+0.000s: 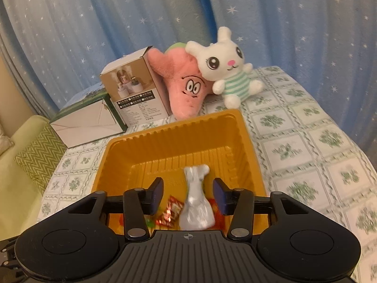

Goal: Organize snacks
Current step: 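Carry both snacks into the orange tray and open both tools, then withdraw both tools from the tray toward the remaining snacks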

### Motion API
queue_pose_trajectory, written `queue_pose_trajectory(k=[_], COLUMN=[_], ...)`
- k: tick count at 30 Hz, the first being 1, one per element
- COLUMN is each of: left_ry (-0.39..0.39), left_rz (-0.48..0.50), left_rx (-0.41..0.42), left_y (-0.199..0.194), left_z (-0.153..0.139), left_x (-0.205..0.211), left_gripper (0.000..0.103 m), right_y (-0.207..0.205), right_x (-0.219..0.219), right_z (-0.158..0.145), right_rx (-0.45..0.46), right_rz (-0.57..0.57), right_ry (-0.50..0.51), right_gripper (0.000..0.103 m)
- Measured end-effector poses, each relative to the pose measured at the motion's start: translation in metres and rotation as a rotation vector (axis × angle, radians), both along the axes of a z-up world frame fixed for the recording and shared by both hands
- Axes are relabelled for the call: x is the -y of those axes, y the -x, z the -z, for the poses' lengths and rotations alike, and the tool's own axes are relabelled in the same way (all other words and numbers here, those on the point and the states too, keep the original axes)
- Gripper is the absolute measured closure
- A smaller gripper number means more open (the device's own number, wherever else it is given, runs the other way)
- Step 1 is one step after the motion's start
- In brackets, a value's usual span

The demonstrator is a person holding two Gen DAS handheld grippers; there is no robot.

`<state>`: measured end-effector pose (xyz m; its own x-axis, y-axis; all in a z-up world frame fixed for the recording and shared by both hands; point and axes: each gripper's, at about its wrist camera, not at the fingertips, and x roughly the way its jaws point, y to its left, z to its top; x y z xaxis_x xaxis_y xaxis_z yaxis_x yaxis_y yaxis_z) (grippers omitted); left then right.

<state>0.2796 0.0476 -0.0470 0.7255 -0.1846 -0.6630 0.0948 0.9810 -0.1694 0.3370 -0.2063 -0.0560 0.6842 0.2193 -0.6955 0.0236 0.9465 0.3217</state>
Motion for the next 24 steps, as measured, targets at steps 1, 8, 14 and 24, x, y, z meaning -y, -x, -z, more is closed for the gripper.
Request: queue_pose_trajectory(k=[1, 8, 14, 24], left_ry=[0.000, -0.002, 0.002, 0.002], left_rz=[-0.002, -0.019, -0.041, -0.057], left_rx=[-0.001, -0.005, -0.015, -0.022], left_y=[0.004, 0.041, 0.078, 0.139], left_z=[-0.001, -0.008, -0.016, -0.028], left_x=[0.001, 0.006, 0.008, 0.009], left_gripper=[0.063, 0.055, 0.052, 0.044], right_y=[0.007, 0.064, 0.116, 0.194], right_x=[0.002, 0.006, 0.003, -0.005], right_z=[-0.001, -0.009, -0.021, -0.033], right_rx=[-0.003, -0.022, -0.017, -0.029], right_rz=[0.009, 0.051, 0.076, 0.091], right_ry=[-0.004, -0.015, -0.007, 0.014], right_gripper=[0.056, 0.054, 0.051, 0.042])
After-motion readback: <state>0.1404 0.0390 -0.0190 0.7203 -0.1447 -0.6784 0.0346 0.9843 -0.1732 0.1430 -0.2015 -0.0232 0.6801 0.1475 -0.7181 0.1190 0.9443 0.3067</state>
